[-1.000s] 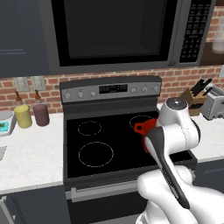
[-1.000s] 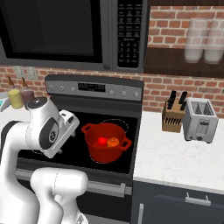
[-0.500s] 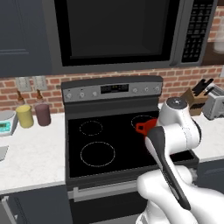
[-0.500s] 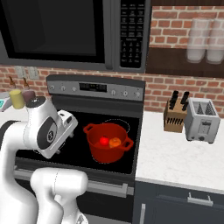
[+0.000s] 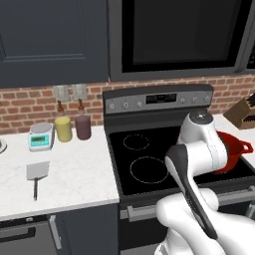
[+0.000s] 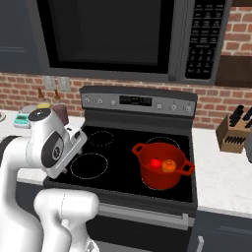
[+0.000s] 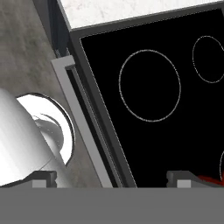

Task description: Put the squash and tomato in the pot. Retrieve the spatula and lightly stir the vegetables in the pot.

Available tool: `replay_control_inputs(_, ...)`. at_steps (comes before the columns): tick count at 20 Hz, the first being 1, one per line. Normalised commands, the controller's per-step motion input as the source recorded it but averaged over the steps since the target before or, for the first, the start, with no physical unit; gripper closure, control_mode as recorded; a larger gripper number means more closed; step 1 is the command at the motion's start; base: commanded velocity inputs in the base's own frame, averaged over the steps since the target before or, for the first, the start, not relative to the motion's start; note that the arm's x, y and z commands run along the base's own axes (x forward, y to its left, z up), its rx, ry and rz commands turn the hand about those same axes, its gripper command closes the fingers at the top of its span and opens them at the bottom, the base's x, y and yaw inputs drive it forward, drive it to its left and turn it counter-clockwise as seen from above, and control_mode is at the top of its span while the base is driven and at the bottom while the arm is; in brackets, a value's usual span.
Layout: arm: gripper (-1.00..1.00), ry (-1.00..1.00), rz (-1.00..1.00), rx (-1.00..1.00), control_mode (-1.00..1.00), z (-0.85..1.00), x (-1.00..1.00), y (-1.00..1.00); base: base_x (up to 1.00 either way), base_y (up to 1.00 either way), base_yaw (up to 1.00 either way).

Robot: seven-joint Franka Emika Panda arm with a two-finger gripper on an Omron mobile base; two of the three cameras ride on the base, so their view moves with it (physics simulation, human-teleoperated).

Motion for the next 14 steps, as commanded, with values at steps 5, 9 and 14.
replay_control_inputs(5,-1.0,0.0,0.0,0.0,1.0,0.0,0.0,0.0,0.0,0.28,0.0)
replay_control_inputs(9,-1.0,0.0,0.0,0.0,1.0,0.0,0.0,0.0,0.0,0.01,0.0)
replay_control_inputs(14,-1.0,0.0,0.0,0.0,1.0,0.0,0.0,0.0,-0.01,0.0,0.0)
